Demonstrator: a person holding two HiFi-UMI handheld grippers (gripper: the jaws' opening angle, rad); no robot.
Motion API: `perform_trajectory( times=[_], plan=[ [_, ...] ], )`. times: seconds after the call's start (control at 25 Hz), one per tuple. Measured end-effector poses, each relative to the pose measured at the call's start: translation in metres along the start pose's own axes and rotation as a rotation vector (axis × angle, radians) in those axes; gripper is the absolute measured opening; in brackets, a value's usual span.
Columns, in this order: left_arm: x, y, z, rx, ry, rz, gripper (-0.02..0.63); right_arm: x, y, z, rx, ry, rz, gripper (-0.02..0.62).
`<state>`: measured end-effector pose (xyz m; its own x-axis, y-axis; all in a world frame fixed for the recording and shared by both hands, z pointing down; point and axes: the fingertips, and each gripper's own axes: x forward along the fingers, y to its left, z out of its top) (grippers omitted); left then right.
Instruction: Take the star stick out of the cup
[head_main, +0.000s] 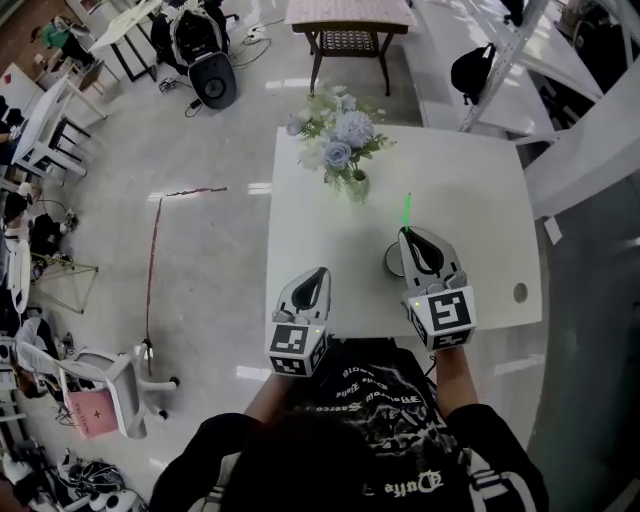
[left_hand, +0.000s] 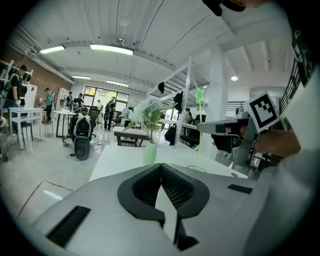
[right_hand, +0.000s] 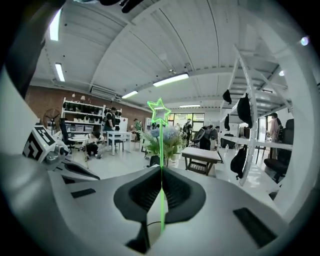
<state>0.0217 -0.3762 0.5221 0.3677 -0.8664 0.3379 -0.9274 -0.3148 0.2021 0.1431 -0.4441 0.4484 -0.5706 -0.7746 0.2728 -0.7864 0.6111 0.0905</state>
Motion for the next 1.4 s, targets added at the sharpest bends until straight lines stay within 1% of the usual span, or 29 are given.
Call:
perform_trajectory(
  times=[0.12,0.24,0.28,0.4,0.52,0.64,0.76,0.96,1.08,1.2,1.4],
  plan=[
    [0.001,-0.008,0.013,0.014,-0.033,-0.037,0.020,-0.015,0.000,0.012,-0.016,-0.060,-0.021,0.011],
    [0.000,-0.015,0.026,0.025,-0.064,-0.068,0.020,-0.031,-0.002,0.025,-0.017,-0.150,-0.058,0.011],
    [0.000,-0.019,0.031,0.028,-0.074,-0.079,0.020,-0.038,-0.003,0.027,-0.012,-0.165,-0.072,0.011],
    [-0.001,-0.027,0.043,0.041,-0.100,-0.114,0.020,-0.056,-0.008,0.026,0.006,-0.166,-0.111,0.011],
    [-0.002,-0.034,0.049,0.048,-0.105,-0.142,0.020,-0.074,-0.014,0.023,0.025,-0.180,-0.170,0.011],
    [-0.001,-0.040,0.051,0.050,-0.118,-0.174,0.020,-0.089,-0.024,0.012,0.045,-0.184,-0.244,0.011],
    [-0.002,-0.043,0.057,0.049,-0.135,-0.192,0.020,-0.101,-0.033,-0.003,0.087,-0.183,-0.311,0.011],
    [0.000,-0.043,0.054,0.045,-0.134,-0.210,0.020,-0.113,-0.033,-0.029,0.110,-0.143,-0.363,0.011],
    [0.001,-0.036,0.050,0.036,-0.127,-0.196,0.020,-0.115,-0.033,-0.046,0.123,-0.122,-0.383,0.011],
    [0.000,-0.028,0.050,0.015,-0.125,-0.175,0.020,-0.119,-0.038,-0.064,0.170,-0.102,-0.407,0.011],
    [0.001,-0.017,0.042,0.037,-0.120,-0.141,0.020,-0.127,-0.043,-0.082,0.190,-0.064,-0.433,0.011]
  ],
)
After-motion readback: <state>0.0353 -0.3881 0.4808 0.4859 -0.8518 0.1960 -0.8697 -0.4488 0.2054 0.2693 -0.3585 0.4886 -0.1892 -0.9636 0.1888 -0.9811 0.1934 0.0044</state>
